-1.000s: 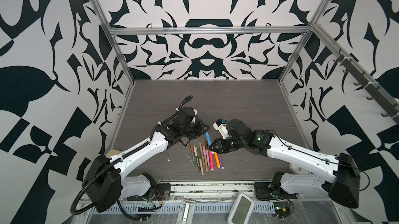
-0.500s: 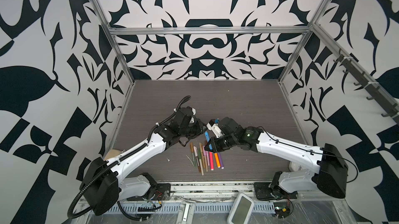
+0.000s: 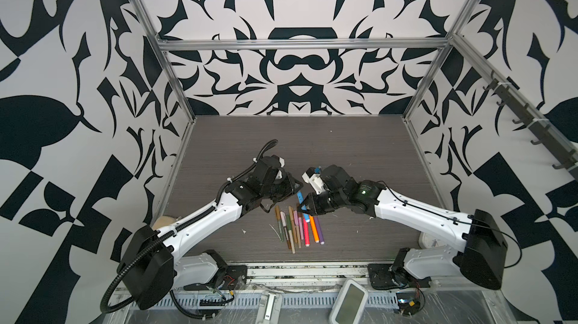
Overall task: Open the pen caps
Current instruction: 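Pull the cap off with the left gripper while the right gripper draws back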
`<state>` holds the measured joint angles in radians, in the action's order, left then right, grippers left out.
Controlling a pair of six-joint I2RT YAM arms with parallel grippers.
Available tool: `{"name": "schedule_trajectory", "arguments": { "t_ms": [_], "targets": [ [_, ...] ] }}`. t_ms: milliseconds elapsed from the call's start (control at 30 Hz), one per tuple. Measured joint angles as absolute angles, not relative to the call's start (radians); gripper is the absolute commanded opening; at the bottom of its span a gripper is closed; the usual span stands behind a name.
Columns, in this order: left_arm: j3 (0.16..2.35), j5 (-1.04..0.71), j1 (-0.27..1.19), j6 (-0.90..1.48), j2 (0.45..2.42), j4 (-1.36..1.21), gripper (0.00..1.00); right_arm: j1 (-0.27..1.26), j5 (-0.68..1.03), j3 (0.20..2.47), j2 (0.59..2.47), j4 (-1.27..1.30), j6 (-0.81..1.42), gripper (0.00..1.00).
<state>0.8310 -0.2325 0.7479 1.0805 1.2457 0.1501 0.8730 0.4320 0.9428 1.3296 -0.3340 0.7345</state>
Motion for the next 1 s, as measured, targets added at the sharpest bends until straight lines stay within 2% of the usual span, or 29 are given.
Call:
{"name": "schedule_trajectory", "arguments": {
  "t_ms": [100,267,433,500,767,1000],
  "targets": [
    [0.834,-0.259,0.725,1.080,1.274,0.129,0.00,0.860,0.438,0.936,1.329,-0.336,0.730,0.00],
    [1.002,-0.475,0.582,0.992,1.465,0.191,0.00,0.827,0.383,0.857,1.309,-0.176,0.765,0.00],
    [1.386,-0.408,0.296,0.862,1.766,0.241,0.00,0.849,0.395,0.689,1.170,-0.258,0.825,0.00],
    [1.474,-0.375,0.232,0.828,1.837,0.266,0.00,0.851,0.394,0.671,1.141,-0.302,0.833,0.00],
    [1.452,-0.336,0.241,0.777,1.893,0.306,0.00,0.715,0.430,0.709,1.132,-0.375,0.805,0.00],
    [1.422,-0.312,0.260,0.740,1.925,0.325,0.00,0.564,0.397,0.914,1.270,-0.535,0.624,0.00]
  ]
}}
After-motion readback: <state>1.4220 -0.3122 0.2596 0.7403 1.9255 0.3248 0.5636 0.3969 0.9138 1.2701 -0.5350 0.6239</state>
